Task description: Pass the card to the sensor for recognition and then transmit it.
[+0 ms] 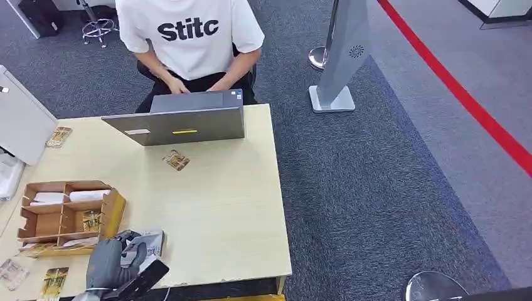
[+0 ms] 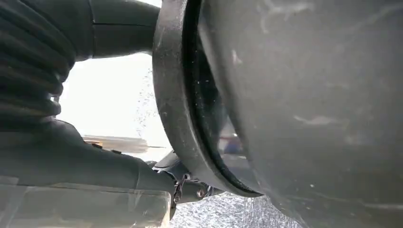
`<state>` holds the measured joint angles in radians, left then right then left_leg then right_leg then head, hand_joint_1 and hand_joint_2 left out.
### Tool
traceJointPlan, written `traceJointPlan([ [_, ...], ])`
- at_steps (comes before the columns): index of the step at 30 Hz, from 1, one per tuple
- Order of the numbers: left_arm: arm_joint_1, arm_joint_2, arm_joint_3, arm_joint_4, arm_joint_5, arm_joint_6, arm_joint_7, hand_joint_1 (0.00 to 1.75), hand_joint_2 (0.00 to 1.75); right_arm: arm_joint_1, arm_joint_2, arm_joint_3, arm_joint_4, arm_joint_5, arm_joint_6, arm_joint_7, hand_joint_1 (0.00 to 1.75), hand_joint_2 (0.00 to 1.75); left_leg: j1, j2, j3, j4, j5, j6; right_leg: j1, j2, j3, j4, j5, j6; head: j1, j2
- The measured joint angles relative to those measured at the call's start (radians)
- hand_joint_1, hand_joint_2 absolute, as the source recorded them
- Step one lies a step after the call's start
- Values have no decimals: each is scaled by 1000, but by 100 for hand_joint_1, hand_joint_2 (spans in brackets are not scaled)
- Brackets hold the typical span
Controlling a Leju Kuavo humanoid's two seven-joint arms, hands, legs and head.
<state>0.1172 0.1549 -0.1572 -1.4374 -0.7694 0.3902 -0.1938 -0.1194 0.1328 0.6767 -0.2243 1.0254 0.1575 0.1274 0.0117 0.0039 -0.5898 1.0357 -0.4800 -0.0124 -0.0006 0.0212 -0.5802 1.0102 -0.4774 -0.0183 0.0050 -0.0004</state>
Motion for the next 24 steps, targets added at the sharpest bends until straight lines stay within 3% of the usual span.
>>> traceJointPlan([
  [24,-2,2,0,6,-3,10,2,175,175,-4,-6,31,0,21,8,-15,0,175,0,0,0,0,0,0,0,0,0,0,0,0,0,0],
])
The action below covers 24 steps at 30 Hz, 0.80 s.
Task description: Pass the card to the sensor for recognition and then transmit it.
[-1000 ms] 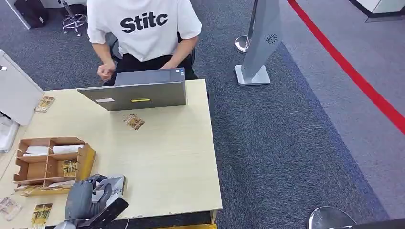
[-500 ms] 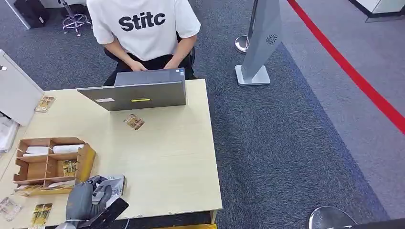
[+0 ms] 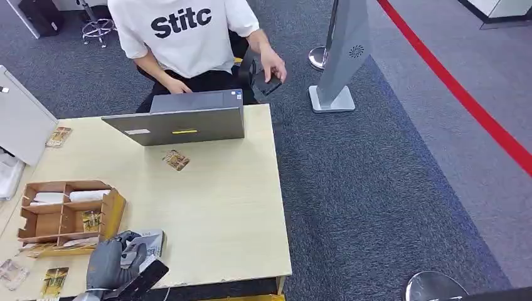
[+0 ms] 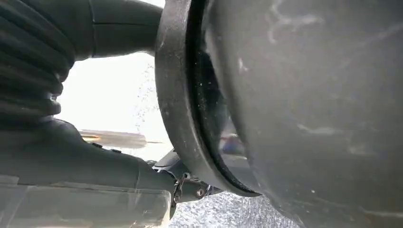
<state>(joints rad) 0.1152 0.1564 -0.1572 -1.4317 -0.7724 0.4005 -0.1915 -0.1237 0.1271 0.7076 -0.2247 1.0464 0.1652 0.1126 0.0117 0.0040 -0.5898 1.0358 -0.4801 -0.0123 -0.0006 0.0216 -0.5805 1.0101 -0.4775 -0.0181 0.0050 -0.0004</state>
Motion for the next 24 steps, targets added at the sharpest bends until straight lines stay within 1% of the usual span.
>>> traceJointPlan([
  [3,-22,7,0,-1,-24,21,-14,175,175,-4,-2,13,0,4,6,-5,0,175,0,0,0,0,0,0,0,0,0,0,0,0,0,0],
  [6,-65,20,0,-16,-43,39,-29,175,175,-9,-3,24,0,15,16,-12,0,175,0,0,0,0,0,0,0,0,0,0,0,0,0,0],
  [11,-174,45,0,-50,-51,30,-35,175,175,-17,-4,44,0,22,27,-23,0,175,0,0,1,0,1,0,0,0,1,0,1,-1,0,0],
  [18,-204,55,0,-60,-56,38,-35,175,175,-18,-5,53,-1,22,29,-23,0,175,0,0,0,0,0,0,0,1,0,0,0,0,0,0],
  [22,-270,72,0,-60,-53,51,-32,175,175,-24,-5,63,-1,28,39,-25,0,175,0,0,0,0,0,0,0,0,0,0,0,0,0,0],
  [24,-308,78,0,-58,-42,36,-24,175,175,-25,-5,68,-1,34,43,-29,0,175,0,0,0,1,1,-1,0,0,-1,0,1,-1,0,0],
])
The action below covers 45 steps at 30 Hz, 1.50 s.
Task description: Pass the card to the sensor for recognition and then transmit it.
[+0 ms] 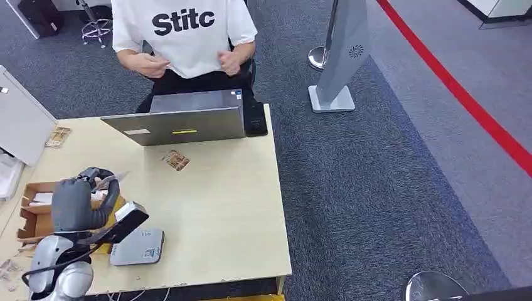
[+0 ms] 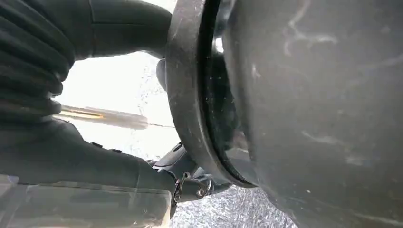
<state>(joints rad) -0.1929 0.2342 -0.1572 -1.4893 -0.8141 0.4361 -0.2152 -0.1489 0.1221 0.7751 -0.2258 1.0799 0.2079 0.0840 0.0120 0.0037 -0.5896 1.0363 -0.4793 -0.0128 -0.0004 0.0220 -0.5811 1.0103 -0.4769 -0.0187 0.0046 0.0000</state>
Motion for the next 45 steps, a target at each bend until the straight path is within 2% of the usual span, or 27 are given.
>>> traceJointPlan([
  [5,-179,3,0,63,42,-60,11,175,175,-12,0,21,0,13,23,-16,0,175,0,0,0,0,2,0,0,-1,0,0,2,-1,0,0],
  [7,-250,0,0,121,44,-82,33,175,175,-17,0,28,0,18,34,-24,0,175,0,0,0,0,2,0,0,0,0,0,2,-1,0,0],
  [11,-362,-8,0,233,58,-100,40,175,175,-21,0,40,-2,18,40,-29,0,175,0,0,0,0,2,-1,0,0,0,0,2,-1,0,0],
  [15,-418,-21,0,307,80,-102,21,175,175,-23,0,51,-3,20,42,-29,0,175,0,2,0,0,1,0,0,2,0,0,2,-1,0,0],
  [18,-428,-27,0,323,95,-103,15,175,175,-24,0,55,-3,19,43,-29,0,175,0,2,0,0,1,0,0,2,-1,0,2,-1,0,0],
  [19,-431,-31,0,328,100,-104,14,154,175,-24,0,56,-3,19,43,-29,0,175,0,2,0,0,1,0,0,2,-1,0,2,-1,1,0],
  [20,-432,-32,0,332,104,-104,12,145,175,-25,0,58,-3,19,42,-29,0,175,0,2,0,0,1,0,0,2,-1,0,2,-1,0,0],
  [21,-433,-33,0,334,107,-104,12,45,175,-25,0,59,-3,20,42,-29,0,175,0,2,0,0,1,0,0,2,-1,0,2,-1,0,0],
  [22,-433,-35,0,335,109,-103,12,19,175,-25,0,60,-3,20,42,-29,0,175,0,2,0,0,1,0,0,2,-1,0,2,-1,0,0],
  [23,-432,-36,0,337,114,-101,10,10,175,-25,0,60,-3,21,42,-29,0,175,0,2,0,0,1,0,0,2,-1,0,2,-1,0,0],
  [26,-430,-38,0,337,122,-93,0,9,175,-26,0,64,-3,27,41,-29,0,175,0,2,0,0,1,0,0,2,-1,0,2,-1,0,0],
  [28,-427,-40,0,337,129,-84,-3,0,175,-26,0,68,-3,30,41,-29,0,175,0,2,0,0,1,0,0,2,-1,0,2,-1,0,0],
  [35,-406,-44,0,323,149,-57,-15,0,175,-26,0,75,-4,34,37,-29,0,175,0,2,0,0,1,0,0,2,-1,0,2,-1,0,0],
  [45,-312,-45,0,183,159,33,-49,0,175,-27,-1,85,-5,36,31,-34,0,175,0,2,0,0,1,0,0,2,-1,0,1,-1,1,0],
])
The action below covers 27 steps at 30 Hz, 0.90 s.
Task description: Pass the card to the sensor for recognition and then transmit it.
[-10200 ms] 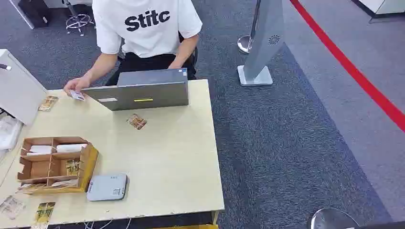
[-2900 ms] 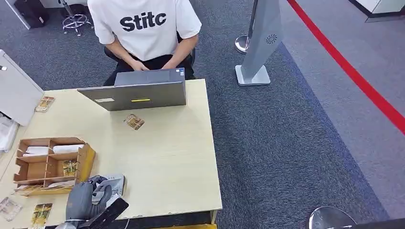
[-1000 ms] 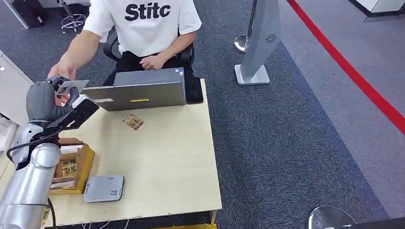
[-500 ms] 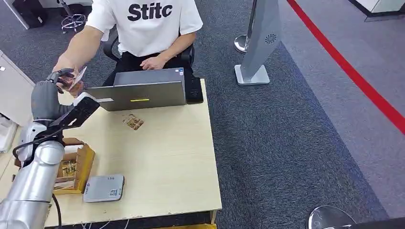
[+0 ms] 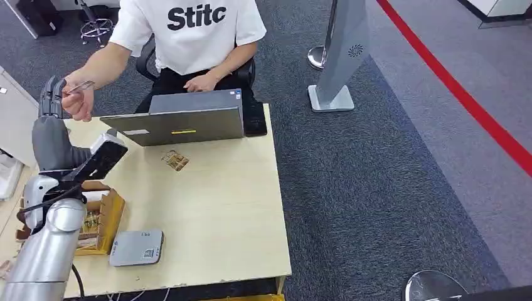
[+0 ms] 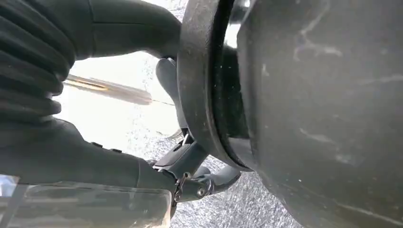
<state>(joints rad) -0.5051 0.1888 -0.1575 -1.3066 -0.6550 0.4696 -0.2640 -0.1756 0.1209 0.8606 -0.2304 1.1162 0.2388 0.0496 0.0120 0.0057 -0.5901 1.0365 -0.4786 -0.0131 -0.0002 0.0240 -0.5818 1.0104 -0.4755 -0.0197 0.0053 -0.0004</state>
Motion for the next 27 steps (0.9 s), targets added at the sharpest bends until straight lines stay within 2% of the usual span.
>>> traceJointPlan([
  [5,69,5,0,-85,-10,18,-13,0,175,0,0,2,0,-4,-1,0,0,175,0,0,0,0,0,0,0,0,0,0,0,0,0,0],
  [7,113,20,0,-129,-8,9,-14,0,175,1,0,2,0,-16,-10,5,0,175,0,1,0,-1,-1,-1,0,1,0,0,0,0,0,0],
  [11,243,80,0,-229,12,-62,-27,0,175,9,-3,2,0,-31,-32,18,0,175,0,1,1,-1,-2,-1,0,2,0,0,-2,0,0,0],
  [15,398,172,4,-332,43,-207,-34,0,175,14,-5,2,0,-50,-40,30,0,175,1,2,1,-1,-4,-2,0,2,0,0,-5,-1,0,0],
  [17,465,216,19,-374,50,-240,-34,0,175,14,-5,2,0,-54,-40,31,0,175,1,1,1,-1,-4,-2,1,1,0,0,-5,-2,-1,0],
  [21,515,259,47,-421,52,-269,-35,0,175,14,-5,2,0,-54,-40,32,0,175,1,-2,1,-1,-4,-2,1,-2,2,0,-6,-1,0,0],
  [23,530,280,51,-436,45,-305,-30,0,175,15,-5,2,0,-54,-40,32,0,175,1,-1,1,-1,-4,-2,1,-2,2,0,-6,-1,0,0],
  [27,601,353,77,-481,43,-379,-19,0,175,16,-10,4,0,-56,-42,17,0,175,1,1,2,-1,-5,-3,1,0,2,0,-6,-1,0,0],
])
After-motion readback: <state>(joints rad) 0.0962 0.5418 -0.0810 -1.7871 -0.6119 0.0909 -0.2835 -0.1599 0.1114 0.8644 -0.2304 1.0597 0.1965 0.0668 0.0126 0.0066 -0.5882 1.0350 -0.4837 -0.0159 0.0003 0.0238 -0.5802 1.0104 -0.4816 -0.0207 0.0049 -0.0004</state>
